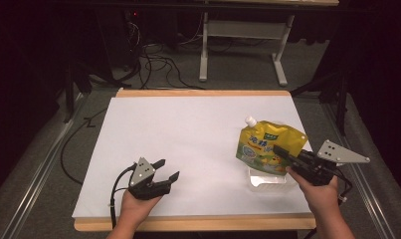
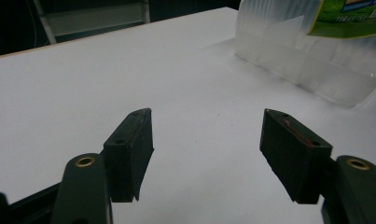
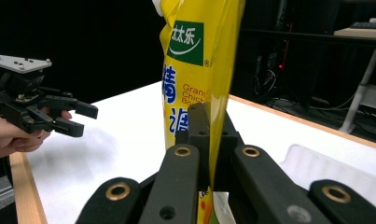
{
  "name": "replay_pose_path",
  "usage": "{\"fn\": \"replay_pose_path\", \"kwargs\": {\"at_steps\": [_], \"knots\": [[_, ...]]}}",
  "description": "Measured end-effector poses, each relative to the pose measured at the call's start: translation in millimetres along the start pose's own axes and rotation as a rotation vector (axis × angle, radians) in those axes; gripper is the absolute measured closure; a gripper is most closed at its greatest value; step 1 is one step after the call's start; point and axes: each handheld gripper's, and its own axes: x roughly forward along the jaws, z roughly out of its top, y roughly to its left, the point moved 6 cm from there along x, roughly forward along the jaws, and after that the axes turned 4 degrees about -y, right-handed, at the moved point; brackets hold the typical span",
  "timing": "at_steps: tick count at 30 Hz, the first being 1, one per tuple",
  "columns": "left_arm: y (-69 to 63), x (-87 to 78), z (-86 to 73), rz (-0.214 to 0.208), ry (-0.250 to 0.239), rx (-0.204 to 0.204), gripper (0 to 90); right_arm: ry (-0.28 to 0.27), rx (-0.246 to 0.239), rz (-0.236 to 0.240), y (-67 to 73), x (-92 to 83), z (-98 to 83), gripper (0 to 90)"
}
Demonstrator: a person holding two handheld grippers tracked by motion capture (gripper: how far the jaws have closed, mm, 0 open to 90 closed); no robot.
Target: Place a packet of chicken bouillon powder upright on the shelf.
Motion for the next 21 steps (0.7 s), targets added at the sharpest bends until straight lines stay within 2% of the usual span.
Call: {"fn": "replay_pose_path", "kwargs": {"at_steps": [13, 21], "knots": [[-0.3, 0.4, -0.5, -0.002, 0.006, 0.001, 35.0, -0.002, 0.022, -0.037, -14.0, -25.5, -8.0, 90.0], [-0.3, 0.7, -0.4, -0.001, 0.006, 0.000, 34.9, 0.014, 0.040, -0.057, -19.2, -31.2, -16.8, 90.0]]}}
